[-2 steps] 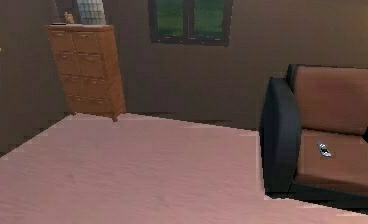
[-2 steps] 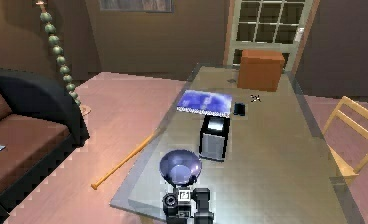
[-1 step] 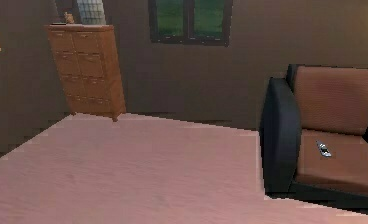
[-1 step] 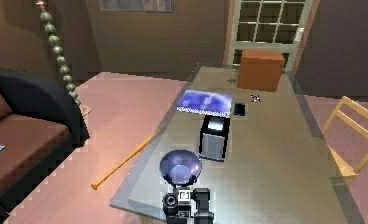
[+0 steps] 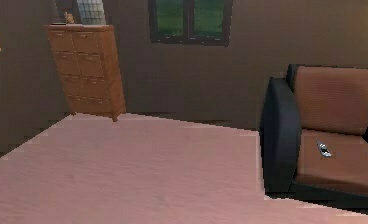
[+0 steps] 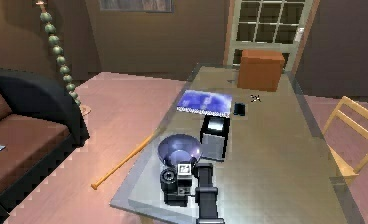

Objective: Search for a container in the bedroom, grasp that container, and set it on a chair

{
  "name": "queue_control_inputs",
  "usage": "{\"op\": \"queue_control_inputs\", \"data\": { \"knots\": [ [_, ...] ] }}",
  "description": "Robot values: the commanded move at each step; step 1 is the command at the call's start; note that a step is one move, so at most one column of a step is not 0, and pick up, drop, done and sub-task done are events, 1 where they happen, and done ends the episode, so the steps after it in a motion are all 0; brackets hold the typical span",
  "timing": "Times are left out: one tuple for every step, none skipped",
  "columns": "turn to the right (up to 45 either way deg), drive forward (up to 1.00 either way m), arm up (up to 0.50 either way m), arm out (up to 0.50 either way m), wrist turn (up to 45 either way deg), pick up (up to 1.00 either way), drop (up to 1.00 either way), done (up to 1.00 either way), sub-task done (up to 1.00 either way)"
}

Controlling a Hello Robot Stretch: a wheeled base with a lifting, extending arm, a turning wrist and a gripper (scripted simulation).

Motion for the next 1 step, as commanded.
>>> {"op": "queue_control_inputs", "data": {
  "knots": [
    [0.0,0.00,0.24,0.00,0.0,0.00,0.00,0.00,0.00]
  ]
}}
